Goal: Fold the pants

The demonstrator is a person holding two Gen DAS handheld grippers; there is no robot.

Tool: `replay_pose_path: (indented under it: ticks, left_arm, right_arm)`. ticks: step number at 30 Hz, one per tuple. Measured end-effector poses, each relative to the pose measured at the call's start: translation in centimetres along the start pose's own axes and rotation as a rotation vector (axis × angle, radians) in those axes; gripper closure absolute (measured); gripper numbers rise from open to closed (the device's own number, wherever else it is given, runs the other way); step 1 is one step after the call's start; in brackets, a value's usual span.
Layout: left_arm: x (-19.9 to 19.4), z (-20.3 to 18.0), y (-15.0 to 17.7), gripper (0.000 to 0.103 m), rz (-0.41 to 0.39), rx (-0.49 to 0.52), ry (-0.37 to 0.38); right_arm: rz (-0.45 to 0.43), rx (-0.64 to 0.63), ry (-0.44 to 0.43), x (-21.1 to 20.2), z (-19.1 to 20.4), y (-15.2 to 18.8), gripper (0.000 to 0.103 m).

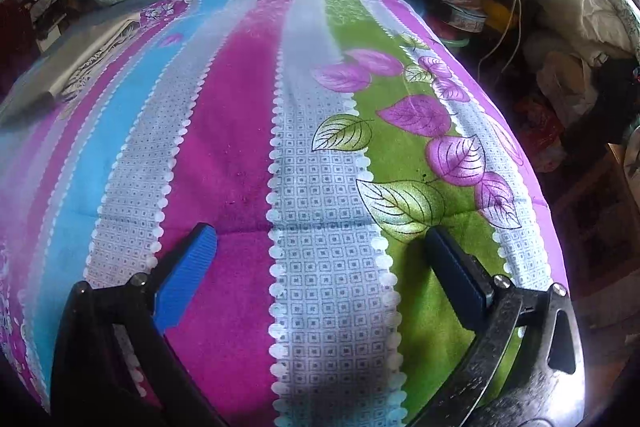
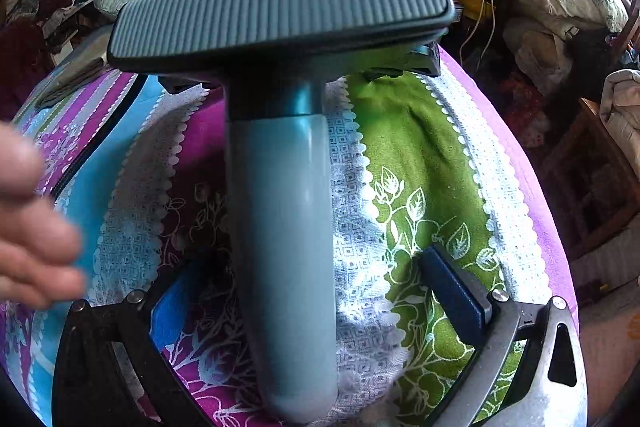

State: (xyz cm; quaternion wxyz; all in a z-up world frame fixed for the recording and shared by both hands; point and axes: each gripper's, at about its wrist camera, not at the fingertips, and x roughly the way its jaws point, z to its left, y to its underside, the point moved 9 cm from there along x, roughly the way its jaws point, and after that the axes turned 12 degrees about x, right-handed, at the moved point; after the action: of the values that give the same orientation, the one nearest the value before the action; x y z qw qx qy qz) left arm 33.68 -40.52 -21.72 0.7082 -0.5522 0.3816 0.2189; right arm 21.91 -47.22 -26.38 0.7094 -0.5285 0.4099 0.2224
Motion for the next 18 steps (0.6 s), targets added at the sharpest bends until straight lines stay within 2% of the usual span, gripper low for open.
replay_pose_path:
  ticks: [10, 18]
  left_arm:
    - [0.1, 0.0, 0.1, 0.000, 0.000, 0.002, 0.006]
    - [0.1, 0.0, 0.1, 0.000, 0.000, 0.003, 0.006]
  right_arm:
    - [-0.004, -0.029, 0.034, -0.3, 0.8, 0.6, 0.000]
    - [0.001, -0.028, 0.026, -0.5, 0.8, 0.8, 0.000]
